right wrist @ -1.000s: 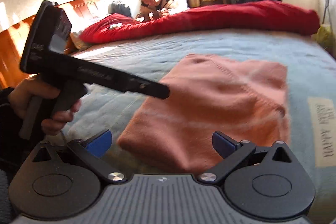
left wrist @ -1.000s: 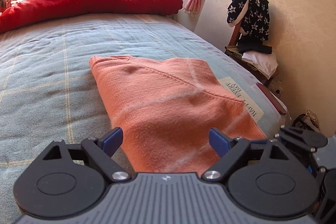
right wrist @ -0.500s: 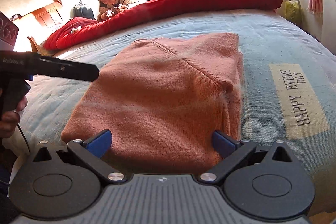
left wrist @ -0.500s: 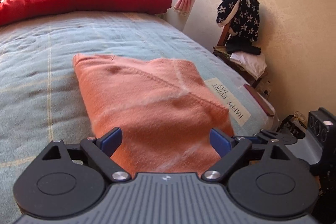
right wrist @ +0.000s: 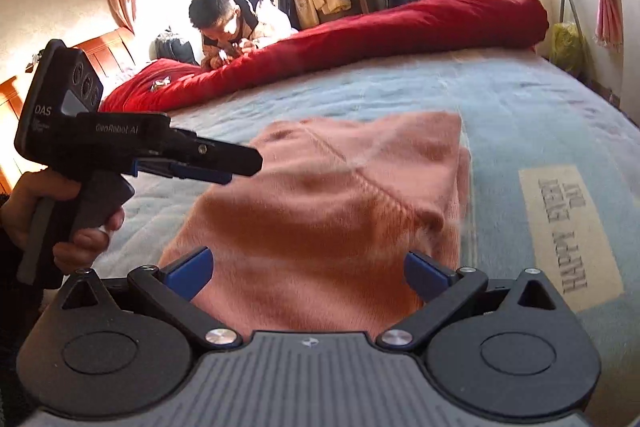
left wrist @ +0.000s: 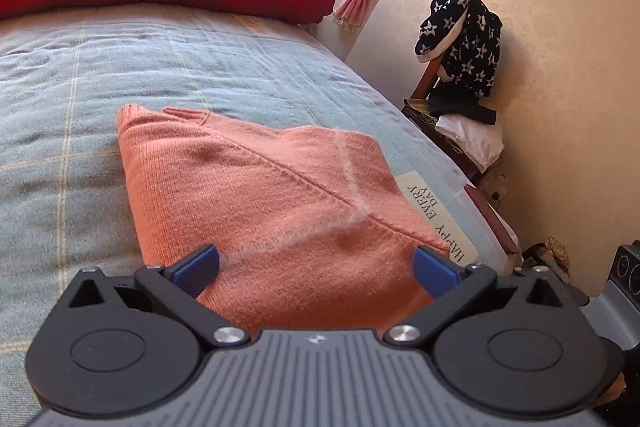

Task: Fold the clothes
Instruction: 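Move both open grippers to one end of the folded sweater, then roll both grippers sideways and close them on the sweater's end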

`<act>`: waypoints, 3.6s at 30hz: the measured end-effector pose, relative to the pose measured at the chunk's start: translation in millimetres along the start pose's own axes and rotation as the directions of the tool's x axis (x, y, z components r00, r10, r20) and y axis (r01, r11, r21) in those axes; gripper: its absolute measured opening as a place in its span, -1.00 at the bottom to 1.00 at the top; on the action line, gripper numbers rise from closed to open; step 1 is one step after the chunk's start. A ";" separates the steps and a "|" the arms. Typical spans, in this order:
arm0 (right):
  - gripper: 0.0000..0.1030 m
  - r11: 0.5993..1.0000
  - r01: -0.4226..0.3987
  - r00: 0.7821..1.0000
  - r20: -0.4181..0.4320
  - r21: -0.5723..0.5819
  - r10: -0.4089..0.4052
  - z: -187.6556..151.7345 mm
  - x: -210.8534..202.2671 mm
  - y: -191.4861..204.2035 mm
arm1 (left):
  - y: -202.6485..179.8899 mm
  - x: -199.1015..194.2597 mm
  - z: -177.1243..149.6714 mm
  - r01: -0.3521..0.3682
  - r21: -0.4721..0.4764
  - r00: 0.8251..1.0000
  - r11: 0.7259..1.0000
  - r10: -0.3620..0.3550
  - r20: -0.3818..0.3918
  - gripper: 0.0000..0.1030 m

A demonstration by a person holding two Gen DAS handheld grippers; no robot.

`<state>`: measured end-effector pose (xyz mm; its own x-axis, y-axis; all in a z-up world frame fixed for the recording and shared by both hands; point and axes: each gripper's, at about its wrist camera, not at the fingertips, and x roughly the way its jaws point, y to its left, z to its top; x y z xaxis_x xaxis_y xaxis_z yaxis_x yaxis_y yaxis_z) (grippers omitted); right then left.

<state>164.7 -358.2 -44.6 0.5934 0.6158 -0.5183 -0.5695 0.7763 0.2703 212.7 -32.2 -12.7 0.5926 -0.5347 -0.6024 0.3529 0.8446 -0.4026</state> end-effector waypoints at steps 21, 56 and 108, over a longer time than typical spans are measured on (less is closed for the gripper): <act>1.00 0.995 0.039 0.999 -0.004 0.089 -0.039 12.6 51.0 -33.1 | 15.4 18.8 0.5 0.040 -0.017 0.999 0.999 -0.040 0.001 0.99; 1.00 0.985 0.016 0.995 -0.103 0.170 0.002 79.1 102.8 -66.4 | 48.5 -55.6 -12.1 -0.084 -0.150 0.992 0.985 0.096 0.077 0.98; 1.00 0.731 -0.248 0.915 -0.093 0.636 0.392 25.3 105.3 -158.8 | 114.7 58.6 -15.2 0.245 -0.521 0.943 0.817 -0.326 -0.068 0.98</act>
<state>332.0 -413.2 -121.6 0.2669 0.8552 -0.4442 -0.2019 0.5004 0.8419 276.9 33.0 -104.6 0.3941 -0.7813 -0.4840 0.0561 0.5461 -0.8359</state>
